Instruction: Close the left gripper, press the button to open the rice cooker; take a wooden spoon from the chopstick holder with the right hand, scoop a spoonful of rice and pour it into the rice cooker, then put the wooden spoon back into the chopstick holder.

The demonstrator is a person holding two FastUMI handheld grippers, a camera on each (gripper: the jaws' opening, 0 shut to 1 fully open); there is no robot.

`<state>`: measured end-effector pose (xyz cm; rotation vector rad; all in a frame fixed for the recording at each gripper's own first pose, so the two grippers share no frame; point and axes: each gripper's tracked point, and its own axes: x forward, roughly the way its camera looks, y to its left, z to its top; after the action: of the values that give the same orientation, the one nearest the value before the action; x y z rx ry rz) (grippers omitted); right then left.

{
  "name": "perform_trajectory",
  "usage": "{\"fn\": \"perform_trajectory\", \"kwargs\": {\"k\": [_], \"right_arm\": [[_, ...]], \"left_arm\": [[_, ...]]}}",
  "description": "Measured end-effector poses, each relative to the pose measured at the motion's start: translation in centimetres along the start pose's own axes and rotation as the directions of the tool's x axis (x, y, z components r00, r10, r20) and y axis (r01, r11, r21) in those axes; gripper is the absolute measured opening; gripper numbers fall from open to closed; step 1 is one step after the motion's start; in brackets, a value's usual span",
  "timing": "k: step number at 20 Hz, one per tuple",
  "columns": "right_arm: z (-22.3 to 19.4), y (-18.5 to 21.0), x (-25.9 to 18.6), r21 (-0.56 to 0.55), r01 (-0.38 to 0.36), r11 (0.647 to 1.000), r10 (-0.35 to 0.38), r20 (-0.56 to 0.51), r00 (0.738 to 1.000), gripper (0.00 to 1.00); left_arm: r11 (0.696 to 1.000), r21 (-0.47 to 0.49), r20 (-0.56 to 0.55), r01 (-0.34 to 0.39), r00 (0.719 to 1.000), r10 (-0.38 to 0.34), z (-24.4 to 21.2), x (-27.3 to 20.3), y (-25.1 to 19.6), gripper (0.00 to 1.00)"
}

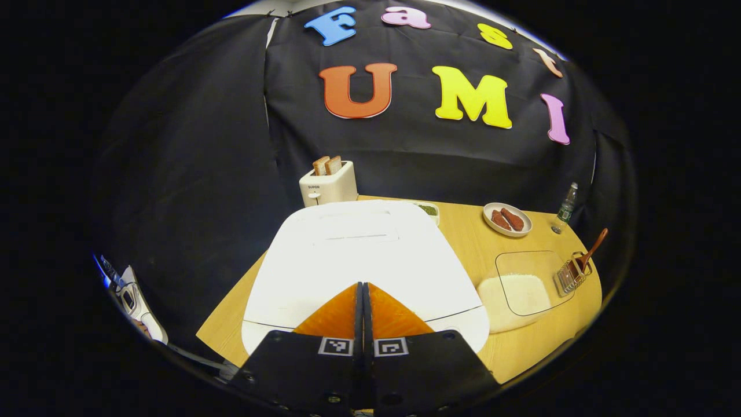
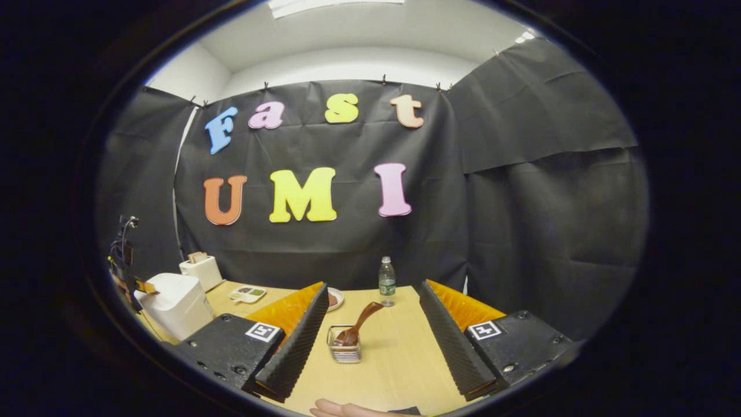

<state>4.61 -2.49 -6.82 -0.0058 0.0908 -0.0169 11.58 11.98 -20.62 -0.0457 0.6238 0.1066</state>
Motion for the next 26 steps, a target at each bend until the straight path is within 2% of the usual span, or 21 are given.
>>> {"fn": "perform_trajectory", "kwargs": {"k": [1, 7, 9, 12, 15, 17, 18, 20, 21, 26], "right_arm": [[-0.2, 0.3, 0.0, -0.002, -0.004, 1.000, 0.004, -0.004, 1.000, 1.00], [-0.3, 1.5, -0.3, -0.017, -0.017, 1.000, 0.017, -0.006, 1.000, 1.00], [-0.4, 1.4, -0.2, -0.024, -0.014, 1.000, 0.014, -0.008, 1.000, 1.00], [-0.9, 0.9, 0.2, -0.028, -0.002, 1.000, 0.002, -0.012, 1.000, 1.00], [-1.9, 0.6, 0.9, -0.014, 0.002, 1.000, -0.002, -0.033, 0.999, 0.99], [-2.3, 0.5, 1.5, -0.003, -0.003, 1.000, 0.003, -0.038, 0.999, 0.99], [-2.5, 0.4, 2.1, -0.001, -0.004, 1.000, 0.004, -0.038, 0.999, 1.00], [-2.7, 0.0, 3.4, -0.002, 0.000, 1.000, 0.000, -0.039, 0.999, 1.00], [-2.7, -0.4, 4.2, -0.002, 0.005, 1.000, -0.005, -0.037, 0.999, 1.00], [-3.6, -1.4, 8.5, 0.005, 0.009, 1.000, -0.009, -0.039, 0.999, 1.00]], "left_arm": [[1.000, 0.000, 0.029, 0.005, 1.000, -0.005, 0.5, -0.6, 0.0, 0.00], [1.000, 0.000, 0.033, 0.007, 0.999, -0.007, 0.7, -0.2, 0.0, 0.00], [1.000, -0.001, 0.078, -0.001, 0.997, 0.001, 1.8, -1.3, 0.1, 0.00], [0.999, -0.033, 0.191, -0.016, 0.981, 0.022, 5.3, -4.0, 0.9, 0.00], [0.997, -0.077, 0.295, 0.004, 0.955, 0.019, 8.1, -8.2, 1.0, 0.00], [0.998, -0.070, 0.363, 0.008, 0.932, 0.018, 9.7, -11.2, 1.1, 0.00], [0.998, -0.059, 0.398, 0.012, 0.917, 0.013, 10.4, -12.8, 1.0, 0.09], [0.999, -0.038, 0.457, 0.019, 0.889, 0.000, 11.6, -15.4, 0.3, 0.52], [0.999, -0.035, 0.478, 0.017, 0.879, 0.002, 12.0, -16.6, 0.2, 0.95], [1.000, 0.005, 0.578, 0.023, 0.815, -0.022, 12.9, -21.9, -1.6, 0.96]]}}
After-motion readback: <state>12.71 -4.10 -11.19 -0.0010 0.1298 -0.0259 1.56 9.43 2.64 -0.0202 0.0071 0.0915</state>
